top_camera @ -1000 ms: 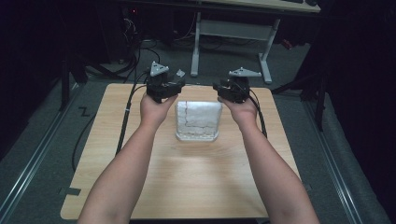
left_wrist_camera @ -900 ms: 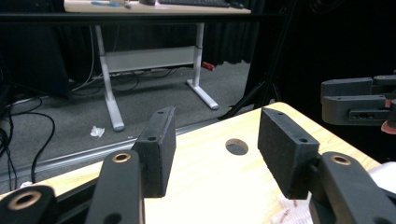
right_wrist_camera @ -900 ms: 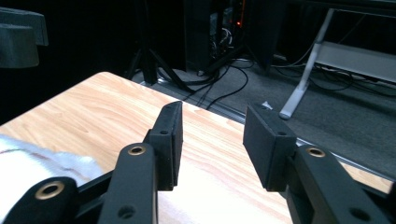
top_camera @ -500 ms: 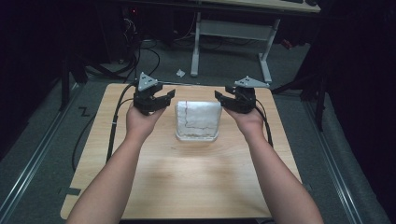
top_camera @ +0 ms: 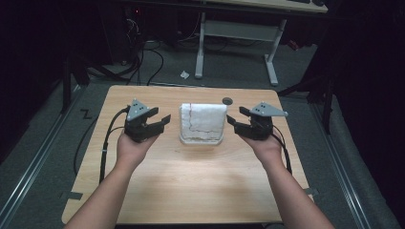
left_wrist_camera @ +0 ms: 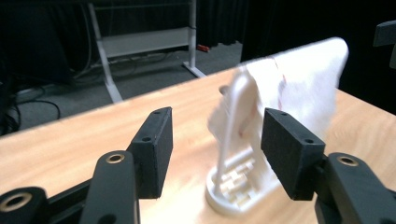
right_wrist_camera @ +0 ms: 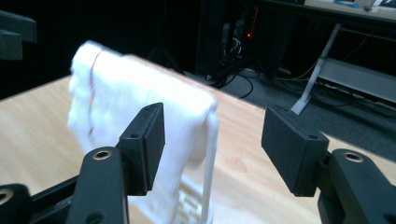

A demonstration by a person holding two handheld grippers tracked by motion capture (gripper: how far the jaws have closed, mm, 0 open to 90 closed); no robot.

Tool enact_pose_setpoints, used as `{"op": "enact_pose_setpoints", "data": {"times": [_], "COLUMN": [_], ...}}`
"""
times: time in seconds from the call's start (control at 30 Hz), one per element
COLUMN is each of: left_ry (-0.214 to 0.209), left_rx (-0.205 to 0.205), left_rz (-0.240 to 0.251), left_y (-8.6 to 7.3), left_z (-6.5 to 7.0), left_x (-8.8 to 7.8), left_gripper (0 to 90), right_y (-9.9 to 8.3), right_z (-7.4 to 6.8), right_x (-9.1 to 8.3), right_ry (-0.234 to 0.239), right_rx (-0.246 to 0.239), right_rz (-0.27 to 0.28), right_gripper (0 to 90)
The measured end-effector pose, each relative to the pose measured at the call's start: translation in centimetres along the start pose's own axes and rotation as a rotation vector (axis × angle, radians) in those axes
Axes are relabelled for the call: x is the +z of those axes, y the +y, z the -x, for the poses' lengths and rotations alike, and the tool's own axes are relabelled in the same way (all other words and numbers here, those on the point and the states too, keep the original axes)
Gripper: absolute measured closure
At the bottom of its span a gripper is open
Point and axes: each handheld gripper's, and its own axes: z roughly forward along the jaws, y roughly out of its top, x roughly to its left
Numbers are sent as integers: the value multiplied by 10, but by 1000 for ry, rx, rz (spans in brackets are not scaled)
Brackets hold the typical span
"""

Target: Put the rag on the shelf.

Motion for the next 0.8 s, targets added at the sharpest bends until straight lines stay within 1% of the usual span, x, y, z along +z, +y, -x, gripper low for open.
{"op": "enact_pose_setpoints", "data": {"times": [0.03, 0.07, 0.1, 0.17, 0.2, 0.23, 0.27, 0.3, 0.33, 0.37, 0.4, 0.43, 0.47, 0.5, 0.53, 0.57, 0.6, 0.63, 0.67, 0.7, 0.73, 0.77, 0.8], "left_ry": [-8, -12, -29, -51, -51, -75, -93, -93, -119, -124, -124, -129, -129, -146, -168, -168, -189, -187, -173, -173, -206, -211, -188], "left_rx": [-2, 0, -1, -6, -6, -12, -23, -23, -37, -29, -29, -22, -22, -22, -33, -33, -46, -47, -53, -75, -95, -81, -52], "left_rz": [-12, -25, -45, -67, -67, -98, -114, -114, -140, -165, -165, -202, -202, -216, -237, -237, -243, -241, -255, -295, -312, -298, -287], "left_y": [-6, -12, -26, -40, -40, -54, -62, -62, -77, -87, -87, -100, -100, -109, -121, -121, -131, -140, -147, -150, -149, -148, -147], "left_z": [2, 4, 9, 14, 14, 21, 24, 24, 32, 38, 38, 45, 45, 50, 56, 56, 60, 64, 67, 70, 72, 74, 75], "left_x": [-1, -1, -4, -6, -6, -7, -8, -8, -9, -9, -9, -11, -11, -12, -15, -15, -19, -24, -28, -29, -29, -31, -32], "left_gripper": [440, 438, 435, 435, 432, 433, 434, 434, 434, 434, 431, 427, 425, 425, 420, 413, 406, 406, 449, 449, 426, 387, 388], "right_y": [0, -9, -14, -23, -23, -34, -39, -44, -50, -55, -64, -71, -76, -76, -93, -93, -109, -109, -134, -134, -146, -150, -151], "right_z": [0, -4, -8, -15, -15, -23, -26, -29, -33, -35, -39, -43, -45, -45, -51, -51, -58, -58, -66, -66, -69, -71, -72], "right_x": [0, -6, -8, -14, -14, -19, -20, -22, -23, -23, -24, -24, -24, -24, -24, -24, -25, -25, -31, -31, -35, -36, -39], "right_ry": [0, 10, 10, 13, 13, 22, 27, 30, 35, 34, 37, 41, 47, 47, 58, 58, 58, 58, 40, 40, 26, 50, 56], "right_rx": [0, 5, -8, -28, -28, -29, -28, -26, -20, -20, -16, -9, -2, -2, 26, 26, 50, 50, 84, 84, 92, 101, 59], "right_rz": [0, -17, -16, -27, -27, -40, -54, -60, -70, -78, -92, -99, -105, -105, -140, -140, -165, -165, -162, -162, -164, -220, -218], "right_gripper": [392, 393, 394, 399, 399, 398, 398, 398, 397, 395, 391, 387, 384, 384, 370, 370, 358, 358, 376, 376, 413, 361, 370]}}
